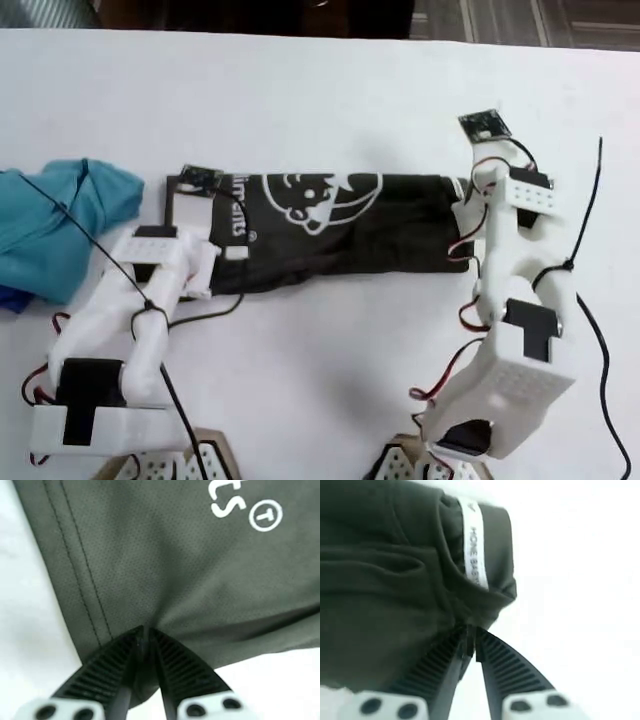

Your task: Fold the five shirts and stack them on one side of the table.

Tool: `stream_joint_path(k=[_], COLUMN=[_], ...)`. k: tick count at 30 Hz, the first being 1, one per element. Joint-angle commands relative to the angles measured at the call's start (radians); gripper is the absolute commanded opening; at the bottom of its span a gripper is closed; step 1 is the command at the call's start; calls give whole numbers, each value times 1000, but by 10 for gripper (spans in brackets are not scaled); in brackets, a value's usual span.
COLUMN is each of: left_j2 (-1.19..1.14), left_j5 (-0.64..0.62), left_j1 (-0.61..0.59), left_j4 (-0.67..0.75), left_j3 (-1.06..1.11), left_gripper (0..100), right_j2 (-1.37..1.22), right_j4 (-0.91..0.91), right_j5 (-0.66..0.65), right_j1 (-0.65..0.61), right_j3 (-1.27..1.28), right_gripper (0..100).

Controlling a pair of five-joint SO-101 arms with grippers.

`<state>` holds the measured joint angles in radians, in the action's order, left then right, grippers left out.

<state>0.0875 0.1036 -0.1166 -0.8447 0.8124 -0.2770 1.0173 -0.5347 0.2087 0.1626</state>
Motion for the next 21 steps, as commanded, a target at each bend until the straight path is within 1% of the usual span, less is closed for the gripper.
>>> stream_joint_path(k=[1, 3, 5, 7, 9, 11, 12, 14, 16, 18, 21], left_j2=[11, 11, 12, 12, 12, 11, 11, 2, -2, -14, -32], left_j5=[-6, -5, -6, -9, -9, 0, 9, 89, 152, 176, 180], left_j1=[-17, -11, -11, -9, 5, 25, 34, 52, 72, 75, 71], left_j4=[12, 8, -43, -169, -301, -370, -374, -371, -336, -281, -199], left_j3=[-5, -13, -54, -145, -239, -283, -285, -283, -251, -208, -145], left_gripper=[26, 26, 26, 26, 26, 26, 26, 26, 26, 26, 26], right_j2=[171, 248, 320, 377, 420, 443, 444, 437, 409, 361, 275], right_j4=[116, 157, 166, 153, 97, -2, -59, -176, -266, -309, -314], right_j5=[5, 5, 5, -2, -3, 0, 2, 5, 5, 0, -3], right_j1=[4, 1, -24, -59, -105, -140, -153, -168, -168, -162, -147], right_j3=[-38, -12, 51, 150, 255, 348, 385, 445, 485, 499, 496], right_gripper=[19, 19, 19, 19, 19, 19, 19, 19, 19, 19, 19])
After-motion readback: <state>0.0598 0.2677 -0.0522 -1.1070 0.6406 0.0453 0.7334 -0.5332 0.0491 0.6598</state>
